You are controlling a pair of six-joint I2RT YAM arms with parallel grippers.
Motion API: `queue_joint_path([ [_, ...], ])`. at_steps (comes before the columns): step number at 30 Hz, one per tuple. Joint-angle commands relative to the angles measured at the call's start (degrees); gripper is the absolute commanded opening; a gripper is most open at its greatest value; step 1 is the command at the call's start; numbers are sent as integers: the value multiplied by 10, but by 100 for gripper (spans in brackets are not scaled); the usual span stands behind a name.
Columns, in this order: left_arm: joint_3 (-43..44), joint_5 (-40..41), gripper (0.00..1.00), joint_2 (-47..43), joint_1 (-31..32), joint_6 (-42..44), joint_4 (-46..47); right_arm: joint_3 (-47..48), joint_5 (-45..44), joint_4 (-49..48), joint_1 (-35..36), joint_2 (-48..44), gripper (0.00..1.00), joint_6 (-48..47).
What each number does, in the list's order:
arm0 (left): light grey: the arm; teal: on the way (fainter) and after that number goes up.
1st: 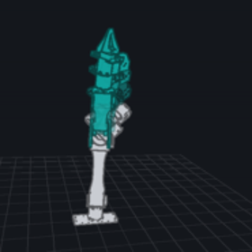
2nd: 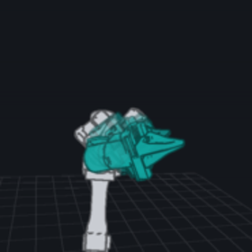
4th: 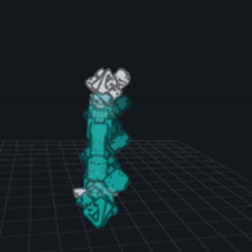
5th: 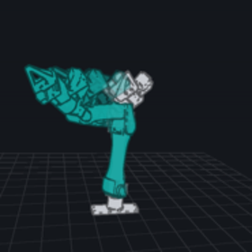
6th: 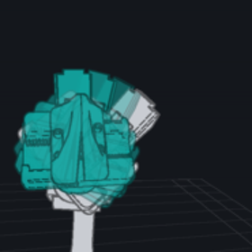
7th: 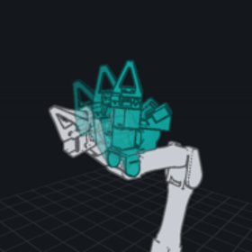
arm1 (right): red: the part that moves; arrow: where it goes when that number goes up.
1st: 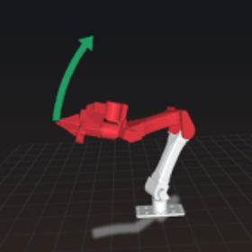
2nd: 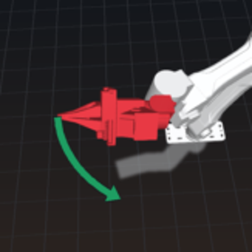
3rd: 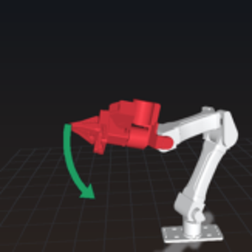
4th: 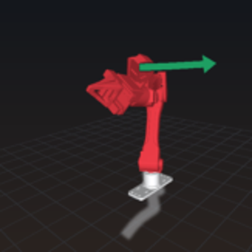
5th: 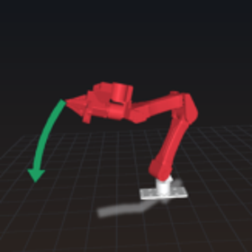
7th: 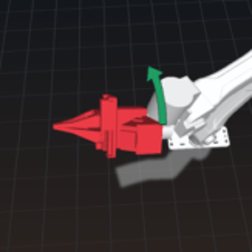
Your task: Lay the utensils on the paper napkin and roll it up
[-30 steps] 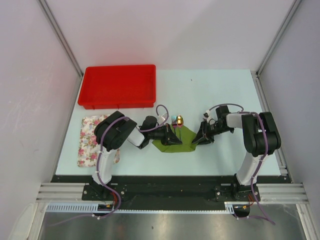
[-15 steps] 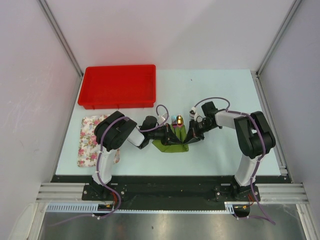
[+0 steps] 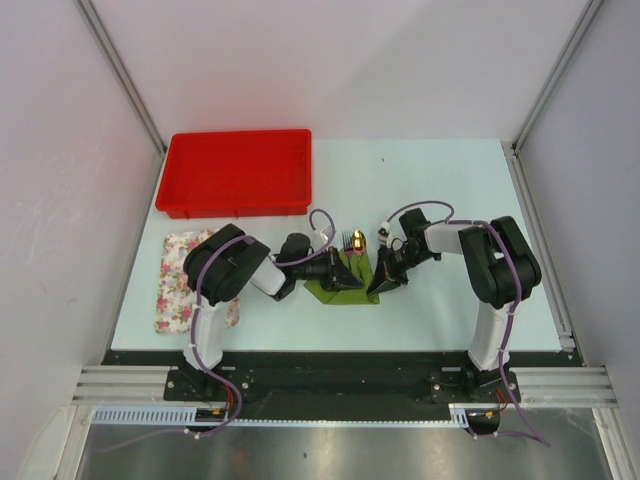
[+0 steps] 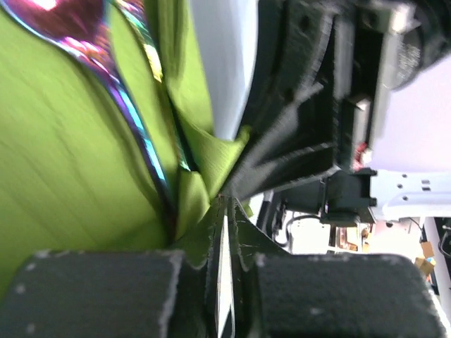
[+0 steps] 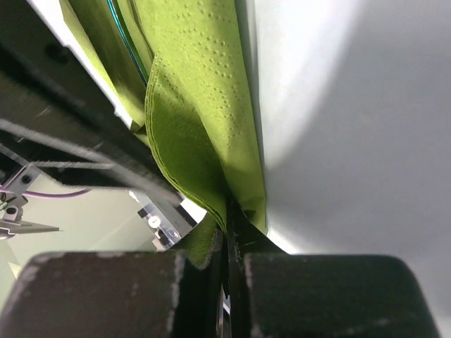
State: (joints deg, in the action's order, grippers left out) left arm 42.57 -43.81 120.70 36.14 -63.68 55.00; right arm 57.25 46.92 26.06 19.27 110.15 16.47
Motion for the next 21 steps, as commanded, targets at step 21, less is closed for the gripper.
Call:
queue_joint_path([
  [21, -20, 21, 2, -70, -16, 80, -171, 8, 14, -20, 10, -27, 0, 32],
])
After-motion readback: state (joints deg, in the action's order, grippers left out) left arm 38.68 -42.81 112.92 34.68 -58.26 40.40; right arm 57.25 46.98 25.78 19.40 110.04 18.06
